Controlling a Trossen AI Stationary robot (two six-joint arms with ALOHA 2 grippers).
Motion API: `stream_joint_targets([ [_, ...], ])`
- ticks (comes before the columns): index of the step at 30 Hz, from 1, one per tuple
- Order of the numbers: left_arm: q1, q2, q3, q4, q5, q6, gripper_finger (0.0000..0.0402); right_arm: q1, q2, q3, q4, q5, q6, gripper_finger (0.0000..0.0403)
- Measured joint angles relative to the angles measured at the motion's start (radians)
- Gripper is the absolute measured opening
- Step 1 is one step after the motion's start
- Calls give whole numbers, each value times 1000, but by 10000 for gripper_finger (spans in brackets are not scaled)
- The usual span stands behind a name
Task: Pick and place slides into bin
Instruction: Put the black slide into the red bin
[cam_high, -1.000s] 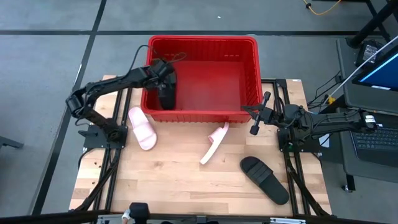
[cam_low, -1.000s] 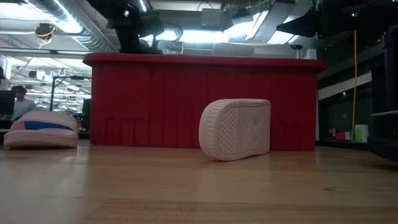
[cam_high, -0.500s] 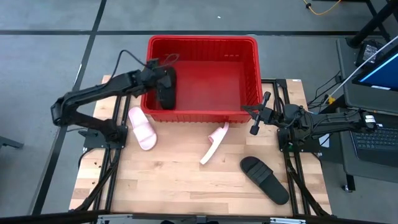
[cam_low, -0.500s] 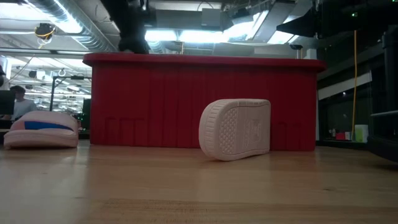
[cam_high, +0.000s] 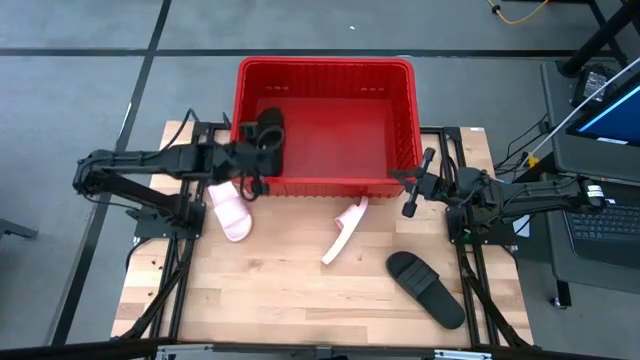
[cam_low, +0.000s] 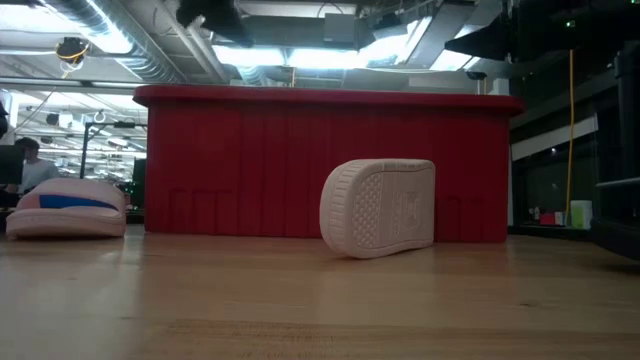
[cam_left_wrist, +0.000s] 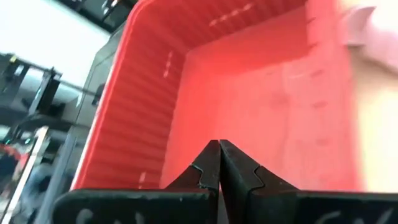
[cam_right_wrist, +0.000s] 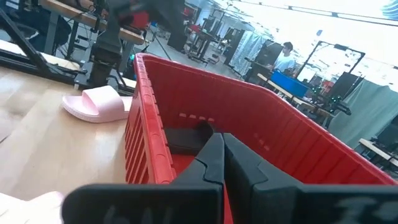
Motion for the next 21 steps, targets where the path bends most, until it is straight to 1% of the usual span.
stream_joint_targets([
  [3, -84, 0, 0, 1, -24, -31, 1, 1, 0, 0, 0, -5, -8, 6],
  [6, -163, 0, 0, 3, -42, -116, 1, 5, 0, 9, -7, -41, -6, 6],
  [9, -241, 0, 0, 17, -104, -199, 1, 34, 9, 62, -65, -54, -1, 4],
  [12, -311, 5, -1, 17, -163, -289, 1, 68, 35, 150, -167, -50, 46, 3],
  [14, -358, 7, -11, 26, -178, -335, 1, 93, 55, 215, -257, -48, 78, 3],
  [18, -437, 7, -66, 101, -189, -401, 1, 156, 105, 339, -469, -47, 155, 2],
  [21, -483, 7, -134, 215, -195, -459, 1, 226, 141, 426, -607, -46, 221, 2],
])
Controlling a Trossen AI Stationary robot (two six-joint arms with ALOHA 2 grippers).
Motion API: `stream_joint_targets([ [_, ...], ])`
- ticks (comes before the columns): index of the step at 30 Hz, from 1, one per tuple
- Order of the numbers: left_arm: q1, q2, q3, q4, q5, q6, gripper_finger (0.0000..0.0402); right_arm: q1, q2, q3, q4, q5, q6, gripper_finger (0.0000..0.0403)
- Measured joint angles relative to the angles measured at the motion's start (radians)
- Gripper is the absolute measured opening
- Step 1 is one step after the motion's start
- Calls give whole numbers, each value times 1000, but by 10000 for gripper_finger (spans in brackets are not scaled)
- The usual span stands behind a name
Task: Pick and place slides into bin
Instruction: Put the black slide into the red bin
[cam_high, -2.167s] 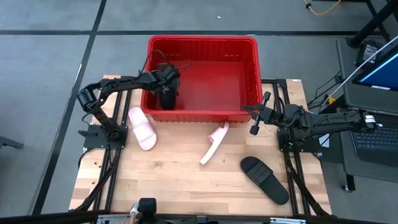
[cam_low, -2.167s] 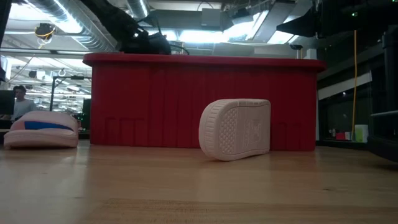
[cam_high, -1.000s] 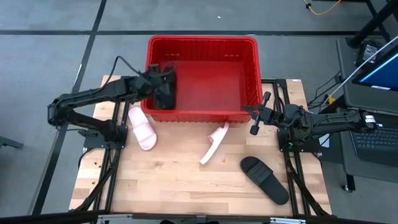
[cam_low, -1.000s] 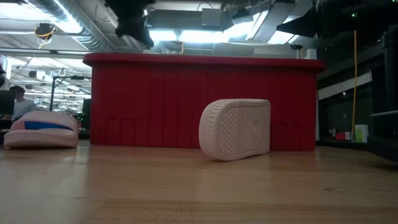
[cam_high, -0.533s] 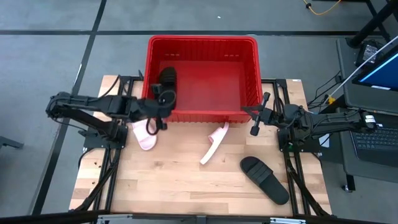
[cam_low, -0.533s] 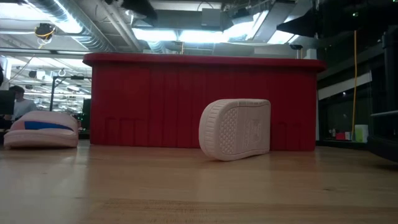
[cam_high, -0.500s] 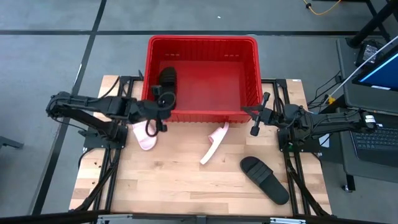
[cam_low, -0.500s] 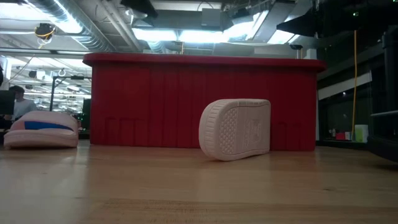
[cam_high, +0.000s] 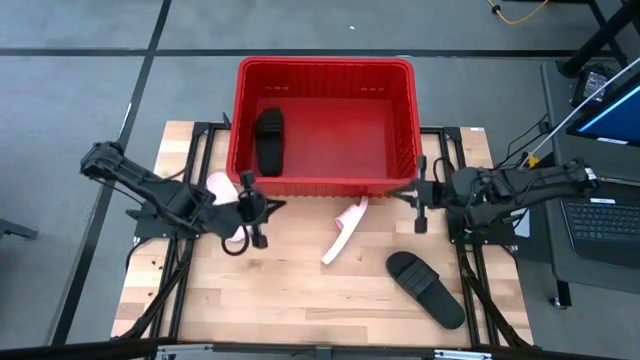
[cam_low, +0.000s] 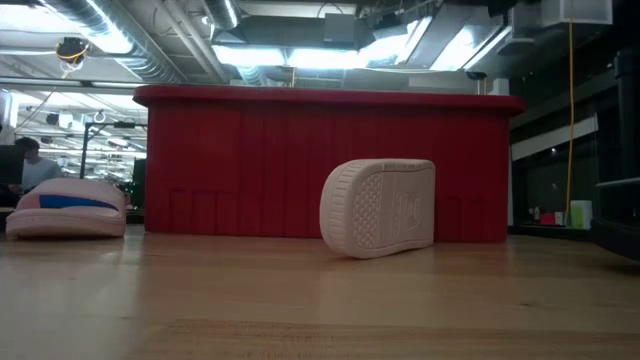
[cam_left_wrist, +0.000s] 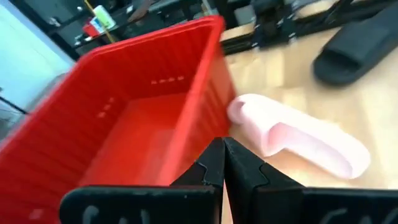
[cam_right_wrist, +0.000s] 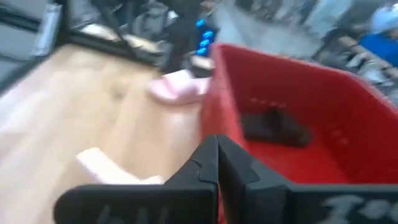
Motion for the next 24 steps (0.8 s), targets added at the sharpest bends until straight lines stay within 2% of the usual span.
stream_joint_targets([
  [6, -78, 0, -153, 241, -7, -61, 1, 151, 69, 131, -252, 10, 163, 1],
  [12, -111, 1, -251, 392, -43, -88, 2, 308, 120, 157, -484, 19, 457, 1],
  [17, -111, 6, -269, 442, -45, -102, 2, 445, 173, 157, -552, 97, 589, 0],
  [24, -111, 47, -269, 461, -50, -111, 2, 610, 239, 157, -610, 112, 781, 0],
])
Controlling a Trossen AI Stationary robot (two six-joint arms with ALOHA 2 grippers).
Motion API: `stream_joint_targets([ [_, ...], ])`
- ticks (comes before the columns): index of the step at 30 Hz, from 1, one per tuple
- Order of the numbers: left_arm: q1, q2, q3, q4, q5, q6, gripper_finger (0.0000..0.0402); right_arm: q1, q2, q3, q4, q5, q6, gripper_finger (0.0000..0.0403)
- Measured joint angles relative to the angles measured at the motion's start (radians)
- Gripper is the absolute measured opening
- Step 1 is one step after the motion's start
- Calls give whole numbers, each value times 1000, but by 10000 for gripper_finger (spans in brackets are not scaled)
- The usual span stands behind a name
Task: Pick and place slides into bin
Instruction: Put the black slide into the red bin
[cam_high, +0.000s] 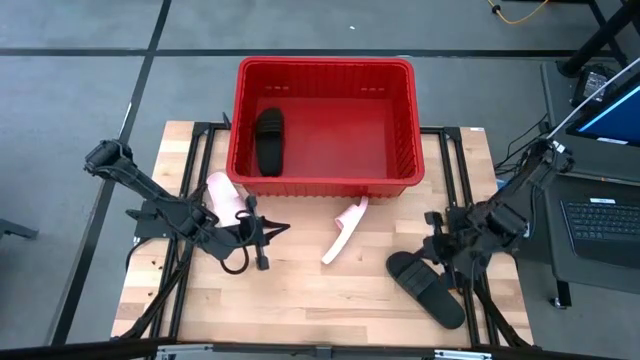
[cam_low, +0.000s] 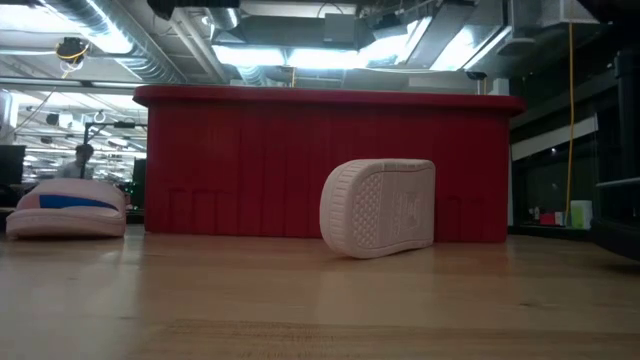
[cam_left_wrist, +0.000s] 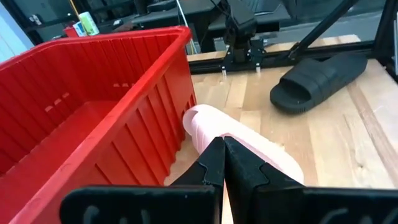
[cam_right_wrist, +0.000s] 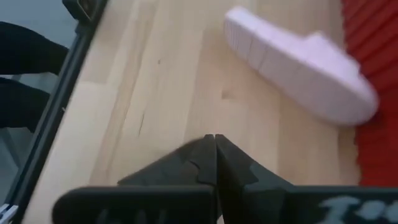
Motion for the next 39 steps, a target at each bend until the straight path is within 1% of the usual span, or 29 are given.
stream_joint_targets([
  [3, 1, 22, 0, 0, -4, -4, 2, 57, 24, 0, -44, 13, 122, 0],
  [8, 1, 52, 0, 11, -8, -35, 2, 130, 71, 0, -84, 13, 246, 0],
  [13, 1, 68, 0, 21, -16, -59, 2, 178, 133, 3, -100, 13, 274, 0],
  [18, 2, 72, 0, 21, -27, -73, 2, 208, 215, 42, -124, 10, 275, 0],
  [21, 2, 72, 0, 21, -27, -82, 2, 223, 269, 55, -123, -33, 311, 0],
  [27, 2, 73, 0, 20, -27, -81, 2, 271, 370, 58, -120, -154, 458, 0],
  [29, 2, 73, 0, 20, -27, -81, 2, 292, 386, 58, -121, -178, 512, 0],
  [33, 2, 73, 0, 20, -27, -80, 2, 335, 396, 58, -134, -165, 600, 0],
  [39, 2, 73, 0, 20, -27, -79, 2, 371, 394, 40, -187, -133, 644, 2],
])
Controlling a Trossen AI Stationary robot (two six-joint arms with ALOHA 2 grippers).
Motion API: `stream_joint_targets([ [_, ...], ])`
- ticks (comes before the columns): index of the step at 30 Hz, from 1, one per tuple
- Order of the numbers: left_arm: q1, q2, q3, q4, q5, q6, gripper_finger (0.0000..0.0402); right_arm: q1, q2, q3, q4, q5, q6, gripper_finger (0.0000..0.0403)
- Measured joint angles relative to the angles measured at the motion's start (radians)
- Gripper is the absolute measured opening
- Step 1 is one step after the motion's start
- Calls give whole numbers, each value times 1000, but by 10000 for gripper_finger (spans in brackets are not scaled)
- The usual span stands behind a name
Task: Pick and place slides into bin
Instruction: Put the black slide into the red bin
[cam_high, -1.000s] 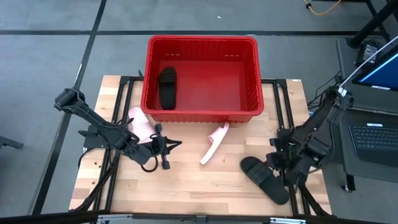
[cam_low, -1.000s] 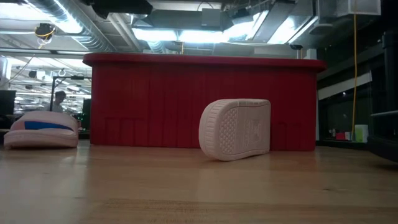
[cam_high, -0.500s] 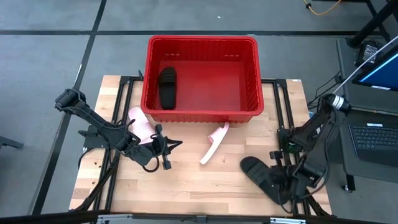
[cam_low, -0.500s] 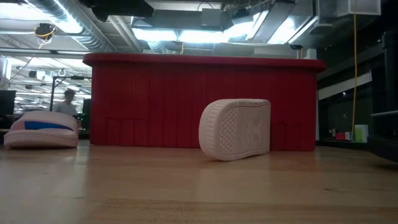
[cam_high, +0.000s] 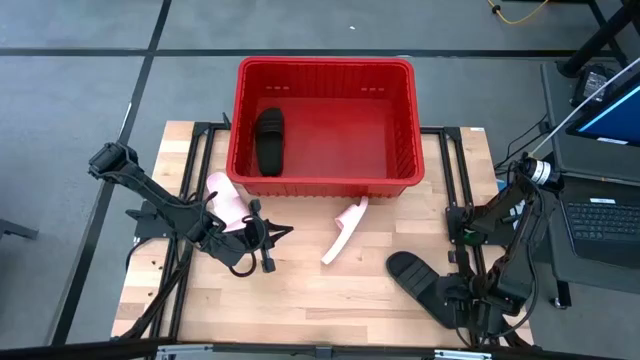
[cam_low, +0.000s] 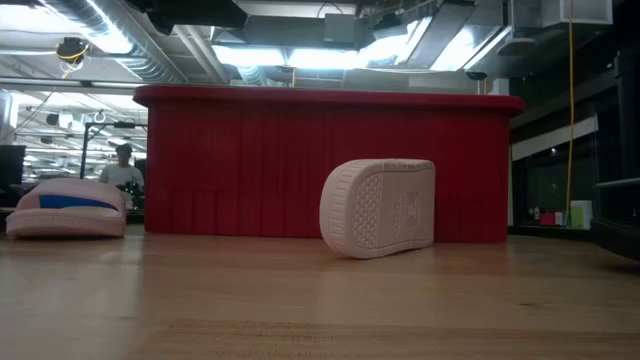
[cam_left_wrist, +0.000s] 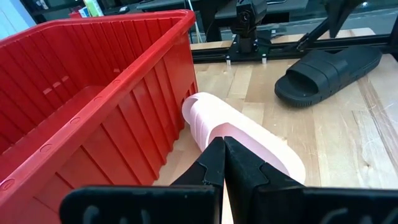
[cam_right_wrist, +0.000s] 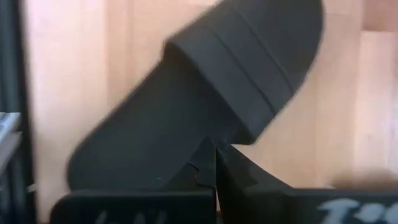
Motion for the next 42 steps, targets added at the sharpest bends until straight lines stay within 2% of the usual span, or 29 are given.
stream_joint_targets([
  [6, 0, 0, 0, 0, 0, 1, 2, -1, 1, -51, -2, 79, 84, 44],
  [16, 0, 0, 0, 0, 0, -2, 2, -1, 0, -60, 3, 39, 85, 142],
  [21, 0, 0, 0, 1, 0, -2, 2, -2, 0, -86, 23, 37, 85, 176],
  [34, 0, 0, 0, 1, 1, -3, 2, -3, 2, -93, 25, 64, 84, 181],
  [42, 0, 0, 0, 1, 0, -3, 2, -4, 68, -93, 38, 65, 84, 178],
])
